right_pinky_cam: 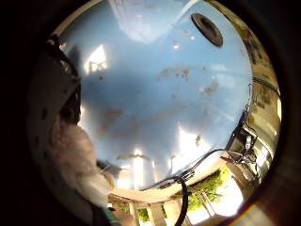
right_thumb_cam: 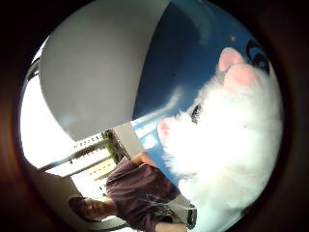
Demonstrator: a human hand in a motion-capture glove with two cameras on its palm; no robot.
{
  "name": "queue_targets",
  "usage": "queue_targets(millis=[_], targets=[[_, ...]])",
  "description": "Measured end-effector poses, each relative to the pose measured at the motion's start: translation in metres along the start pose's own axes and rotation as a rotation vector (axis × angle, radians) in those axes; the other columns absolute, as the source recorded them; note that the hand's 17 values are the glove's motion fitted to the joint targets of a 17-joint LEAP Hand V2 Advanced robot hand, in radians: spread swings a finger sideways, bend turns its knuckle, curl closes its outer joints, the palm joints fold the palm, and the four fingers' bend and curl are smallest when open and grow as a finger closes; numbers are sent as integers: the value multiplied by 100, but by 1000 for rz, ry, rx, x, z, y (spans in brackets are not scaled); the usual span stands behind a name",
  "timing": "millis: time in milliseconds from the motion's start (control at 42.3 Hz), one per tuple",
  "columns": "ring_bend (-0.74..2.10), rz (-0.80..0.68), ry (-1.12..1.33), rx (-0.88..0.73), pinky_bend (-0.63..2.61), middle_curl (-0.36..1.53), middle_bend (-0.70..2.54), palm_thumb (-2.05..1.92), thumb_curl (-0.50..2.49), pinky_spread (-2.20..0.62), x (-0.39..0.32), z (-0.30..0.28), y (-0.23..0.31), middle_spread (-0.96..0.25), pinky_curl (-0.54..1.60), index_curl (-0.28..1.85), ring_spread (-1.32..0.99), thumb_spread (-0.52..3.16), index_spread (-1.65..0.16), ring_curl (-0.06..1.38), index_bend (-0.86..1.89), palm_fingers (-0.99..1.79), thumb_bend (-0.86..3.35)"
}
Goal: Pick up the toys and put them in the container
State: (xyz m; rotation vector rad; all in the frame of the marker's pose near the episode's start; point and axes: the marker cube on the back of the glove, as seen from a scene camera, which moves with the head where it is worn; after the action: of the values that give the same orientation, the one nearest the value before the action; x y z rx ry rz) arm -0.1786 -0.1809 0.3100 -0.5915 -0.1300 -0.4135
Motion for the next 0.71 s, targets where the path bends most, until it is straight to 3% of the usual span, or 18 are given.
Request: queue_targets(millis=[71, 331, 544, 710], targets=[[109, -4, -16, 39, 89, 56, 108, 70, 74, -36, -13, -28, 11, -16, 40, 55, -29, 120, -5, 59, 104, 102, 24], [108, -17, 72, 284, 102, 65, 121, 61, 85, -33, -87, -171, 35, -23, 49, 66, -37, 90, -13, 63, 115, 88, 12], [114, -8, 202, 418, 109, 71, 127, 61, 94, -32, -170, -251, -1, -26, 53, 74, -41, 74, -17, 67, 121, 82, 9], [117, -14, 244, 455, 113, 75, 129, 62, 100, -31, -223, -259, -55, -27, 55, 79, -42, 66, -19, 70, 123, 77, 7]])
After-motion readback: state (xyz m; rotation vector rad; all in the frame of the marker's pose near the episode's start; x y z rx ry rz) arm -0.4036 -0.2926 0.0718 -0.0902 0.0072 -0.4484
